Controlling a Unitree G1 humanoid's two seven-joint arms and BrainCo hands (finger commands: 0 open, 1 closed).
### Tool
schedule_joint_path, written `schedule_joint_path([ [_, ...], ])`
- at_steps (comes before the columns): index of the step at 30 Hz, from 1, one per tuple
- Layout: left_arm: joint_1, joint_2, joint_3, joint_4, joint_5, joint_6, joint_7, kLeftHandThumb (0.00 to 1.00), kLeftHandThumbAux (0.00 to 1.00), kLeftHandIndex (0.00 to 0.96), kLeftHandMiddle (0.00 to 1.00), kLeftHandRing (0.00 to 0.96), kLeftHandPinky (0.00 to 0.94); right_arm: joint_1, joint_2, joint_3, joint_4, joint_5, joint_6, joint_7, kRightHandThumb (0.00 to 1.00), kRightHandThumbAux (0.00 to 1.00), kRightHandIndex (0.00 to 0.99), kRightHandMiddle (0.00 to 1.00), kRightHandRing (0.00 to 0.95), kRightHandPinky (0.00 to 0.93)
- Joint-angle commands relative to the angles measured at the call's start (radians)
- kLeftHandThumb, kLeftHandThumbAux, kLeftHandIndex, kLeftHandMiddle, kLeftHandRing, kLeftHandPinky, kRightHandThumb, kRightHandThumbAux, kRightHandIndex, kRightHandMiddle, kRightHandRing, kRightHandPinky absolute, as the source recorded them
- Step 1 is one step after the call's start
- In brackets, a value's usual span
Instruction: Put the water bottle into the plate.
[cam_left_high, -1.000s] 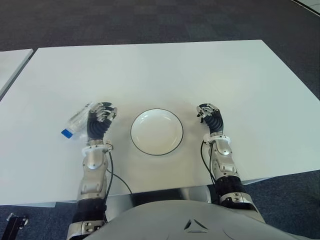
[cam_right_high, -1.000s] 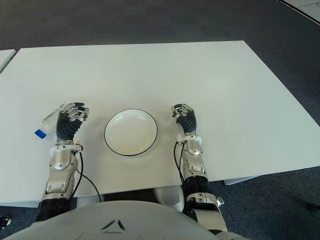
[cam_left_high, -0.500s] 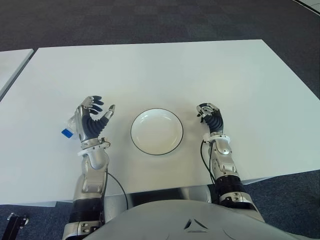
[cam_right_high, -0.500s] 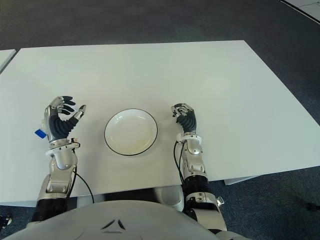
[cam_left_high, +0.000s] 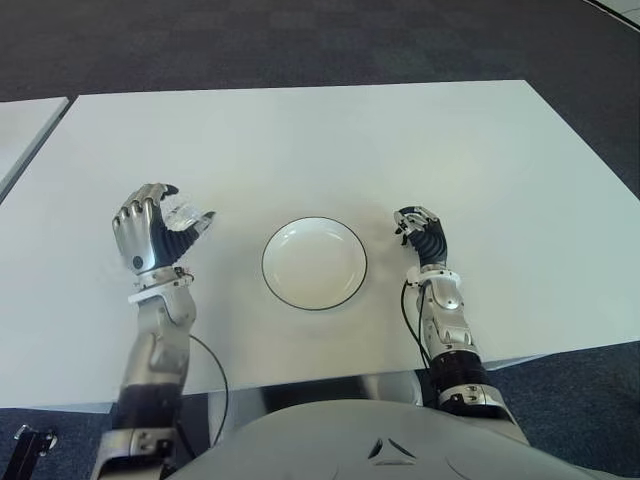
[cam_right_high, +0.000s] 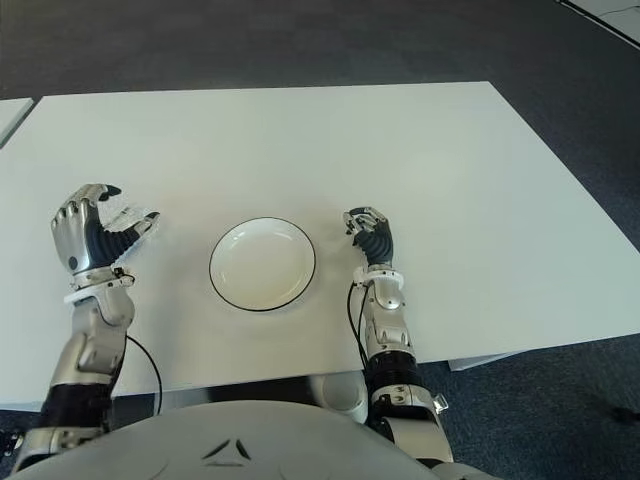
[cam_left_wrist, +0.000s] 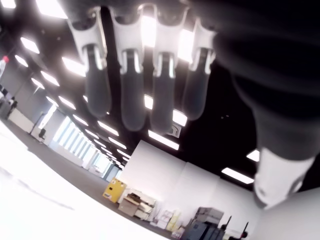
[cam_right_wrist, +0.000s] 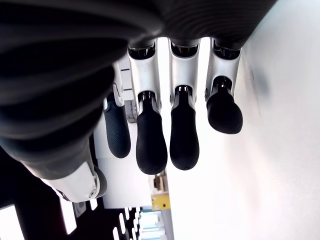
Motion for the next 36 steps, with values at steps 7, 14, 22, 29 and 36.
schedule_joint_path([
  [7,-0.083,0.109,-0.111,0.234,0.069,0.146,-0.053,0.54,0.439,0.008,0.009,0.006,0.005,0.056,0.012,0.007,0.033,0.001,0.068,-0.005,0.705,0.728,0.439,0.771,0.753,0.746],
  [14,-0.161,0.143,-0.191,0.402,0.058,0.189,-0.065,0.504,0.255,0.0,0.0,0.0,0.0,0.056,0.013,0.004,0.033,0.002,0.073,-0.01,0.705,0.727,0.439,0.773,0.755,0.748],
  [22,-0.232,0.157,-0.249,0.554,0.02,0.187,-0.085,0.493,0.147,0.0,0.0,0.0,0.0,0.053,0.009,0.003,0.04,-0.002,0.068,-0.009,0.705,0.728,0.438,0.772,0.755,0.748],
  [29,-0.341,0.136,-0.298,0.821,-0.024,0.112,-0.05,0.493,0.127,0.0,0.0,0.0,0.0,0.051,0.006,0.005,0.048,-0.006,0.059,-0.009,0.704,0.729,0.438,0.769,0.753,0.746],
  [36,-0.435,0.124,-0.335,1.053,-0.047,0.048,-0.091,0.498,0.129,0.0,0.0,0.0,0.0,0.048,0.006,0.005,0.053,-0.006,0.058,-0.008,0.703,0.729,0.438,0.769,0.753,0.746],
])
